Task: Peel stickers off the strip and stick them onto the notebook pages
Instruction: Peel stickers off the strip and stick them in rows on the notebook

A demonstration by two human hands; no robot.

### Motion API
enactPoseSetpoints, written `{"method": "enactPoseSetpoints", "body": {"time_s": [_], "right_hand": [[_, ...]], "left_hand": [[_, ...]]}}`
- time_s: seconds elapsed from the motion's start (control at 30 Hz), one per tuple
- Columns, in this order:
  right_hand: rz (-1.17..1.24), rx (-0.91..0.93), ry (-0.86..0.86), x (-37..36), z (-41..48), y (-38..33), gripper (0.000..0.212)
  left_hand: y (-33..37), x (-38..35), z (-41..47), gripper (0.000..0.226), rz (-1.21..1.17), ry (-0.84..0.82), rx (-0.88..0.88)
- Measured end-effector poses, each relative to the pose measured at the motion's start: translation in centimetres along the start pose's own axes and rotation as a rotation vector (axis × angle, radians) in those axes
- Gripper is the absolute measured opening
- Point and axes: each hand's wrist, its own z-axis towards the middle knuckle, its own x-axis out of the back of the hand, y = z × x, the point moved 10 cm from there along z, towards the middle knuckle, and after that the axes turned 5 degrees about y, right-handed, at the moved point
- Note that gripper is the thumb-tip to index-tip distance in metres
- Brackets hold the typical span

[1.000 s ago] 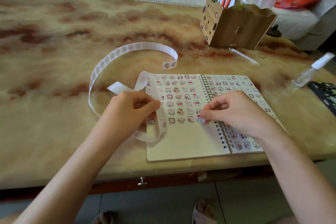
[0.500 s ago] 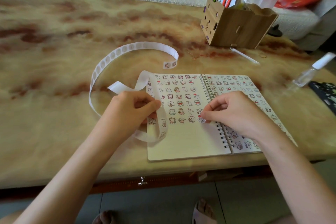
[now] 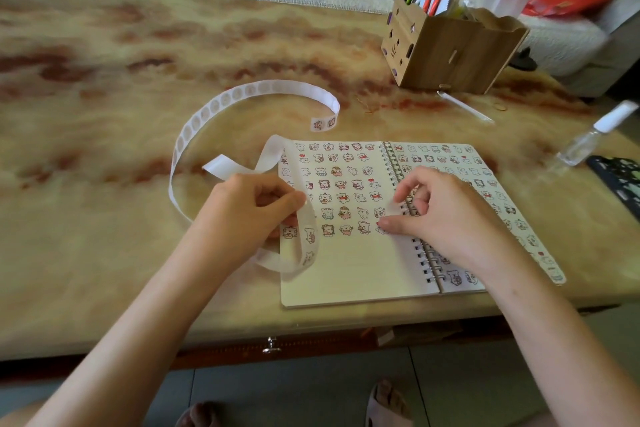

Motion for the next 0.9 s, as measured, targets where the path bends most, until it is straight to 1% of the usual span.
{"method": "enactPoseSetpoints", "body": {"time_s": [0.07,0.17,0.27,0.3,0.4,0.43,0.57,0.7,0.83,0.9], "right_hand": [[0.003,-0.030,-0.029,-0.1,0.2,0.4,0.034],[0.114,-0.062,-0.120,-0.8,0.4,1.0,0.023],[0.173,-0.075,-0.118,-0.6,0.6,1.5,0.015],[0.181,-0.075,-0.104,-0.6,0.6,1.5,0.016],[0.181,-0.076,-0.062,-0.6,0.6,1.5,0.032],[0.165,-0.070,-0.046,-0.6,0.5,1.4,0.035],[0.116,-0.036,-0.048,-0.8,0.5,0.9,0.027],[0.138,-0.038,-0.079,-0.9,0.7,1.0,0.022],[0.181,-0.067,-0.114,-0.9,0.5,1.3,0.035],[0.147,-0.056,-0.136,-1.1,0.5,1.1,0.034]], "left_hand": [[0.0,0.0,0.0,0.015,0.002,0.001,0.000],[0.0,0.0,-0.1,0.015,-0.001,0.002,0.007],[0.0,0.0,-0.1,0.015,-0.005,0.003,0.012],[0.0,0.0,-0.1,0.015,-0.004,0.004,0.012],[0.0,0.0,0.0,0.015,0.010,0.004,0.007],[0.0,0.0,0.0,0.015,0.015,0.005,0.006],[0.1,0.1,-0.1,0.015,0.006,0.009,0.004],[0.0,0.0,-0.1,0.016,-0.006,0.000,0.009],[-0.1,0.0,0.0,0.015,0.007,0.004,0.013],[0.0,0.1,0.0,0.015,0.020,0.010,0.007]]}}
